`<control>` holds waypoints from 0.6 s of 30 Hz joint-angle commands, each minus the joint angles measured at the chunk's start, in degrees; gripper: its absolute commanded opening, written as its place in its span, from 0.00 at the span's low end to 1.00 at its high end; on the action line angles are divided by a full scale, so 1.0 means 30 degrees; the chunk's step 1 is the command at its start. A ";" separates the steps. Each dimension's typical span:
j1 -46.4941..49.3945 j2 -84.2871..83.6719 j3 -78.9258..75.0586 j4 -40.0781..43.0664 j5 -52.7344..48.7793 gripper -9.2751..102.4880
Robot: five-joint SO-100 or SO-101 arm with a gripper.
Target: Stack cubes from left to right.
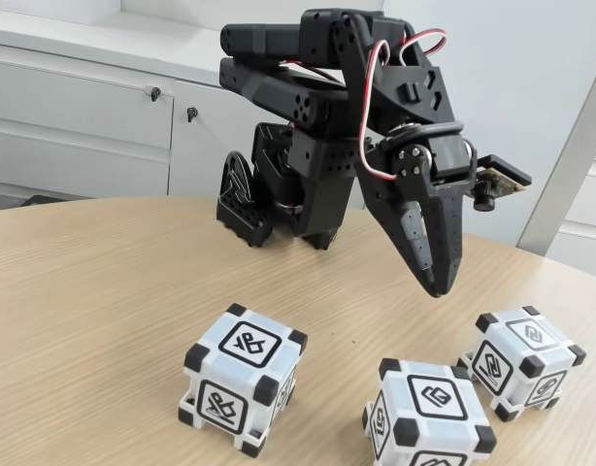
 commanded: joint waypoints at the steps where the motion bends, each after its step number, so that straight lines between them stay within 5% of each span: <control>1: 0.0146 0.0146 -0.0117 -0.0117 -0.0117 0.08; 18: -0.0146 0.0146 -0.0117 -0.0264 -0.0029 0.08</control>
